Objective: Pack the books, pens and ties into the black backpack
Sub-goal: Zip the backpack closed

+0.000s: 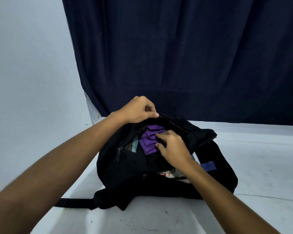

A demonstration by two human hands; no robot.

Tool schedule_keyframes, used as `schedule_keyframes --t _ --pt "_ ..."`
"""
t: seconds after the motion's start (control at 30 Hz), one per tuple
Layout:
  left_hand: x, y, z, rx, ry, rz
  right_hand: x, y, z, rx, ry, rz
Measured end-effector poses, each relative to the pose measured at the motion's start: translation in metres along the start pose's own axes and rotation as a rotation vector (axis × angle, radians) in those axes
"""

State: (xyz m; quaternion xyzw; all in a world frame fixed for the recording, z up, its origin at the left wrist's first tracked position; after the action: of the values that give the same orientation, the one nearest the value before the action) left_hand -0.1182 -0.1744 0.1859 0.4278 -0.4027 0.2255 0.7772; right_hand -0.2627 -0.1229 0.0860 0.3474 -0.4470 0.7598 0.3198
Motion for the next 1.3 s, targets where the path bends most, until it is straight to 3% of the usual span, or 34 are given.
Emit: schedule_keyframes --t 0.1,0.17,0.27,0.33,0.5,0.77,0.87,1.0,1.17,1.3 --pt "-0.003 -0.004 -0.023 -0.009 0.083 -0.087 0.003 -0.013 -0.028 0.145 0.131 -0.021" --pt "-0.002 -0.011 -0.052 -0.033 0.238 -0.175 -0.003 -0.025 -0.046 0.213 0.188 0.077" --pt "-0.004 -0.043 -0.111 0.013 0.511 -0.242 -0.023 -0.049 -0.057 0.250 0.183 0.160" --pt "-0.011 -0.068 -0.148 0.096 0.590 -0.265 -0.039 -0.065 -0.053 0.209 0.152 0.117" --pt "-0.042 -0.086 -0.189 0.248 0.471 -0.505 -0.066 -0.097 -0.028 0.004 -0.086 -0.193" --pt "-0.046 -0.084 -0.192 0.290 0.433 -0.721 -0.078 -0.095 -0.022 -0.091 -0.078 -0.201" --pt "-0.044 -0.085 -0.192 0.227 0.389 -0.649 -0.074 -0.093 -0.027 -0.070 -0.076 -0.083" --pt "-0.045 -0.087 -0.188 0.073 0.305 -0.281 -0.061 -0.091 -0.035 -0.009 -0.090 -0.031" --pt "-0.045 -0.089 -0.175 -0.040 0.413 -0.078 -0.047 -0.088 -0.040 0.052 -0.108 -0.125" --pt "-0.042 -0.087 -0.170 -0.115 0.414 -0.064 -0.028 -0.065 -0.050 -0.019 -0.125 -0.304"
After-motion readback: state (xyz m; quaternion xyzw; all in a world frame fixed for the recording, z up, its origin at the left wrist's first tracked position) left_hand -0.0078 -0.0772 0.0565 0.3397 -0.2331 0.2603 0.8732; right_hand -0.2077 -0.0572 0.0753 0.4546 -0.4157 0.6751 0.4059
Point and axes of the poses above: each hand's wrist, its own z-axis towards the middle knuckle, its own x-axis out of the back of the hand, y = z × x, the point moved 4 cm from there along z, towards the middle knuckle, and after that the axes turned 5 degrees about -z, right-handed, at the moved point
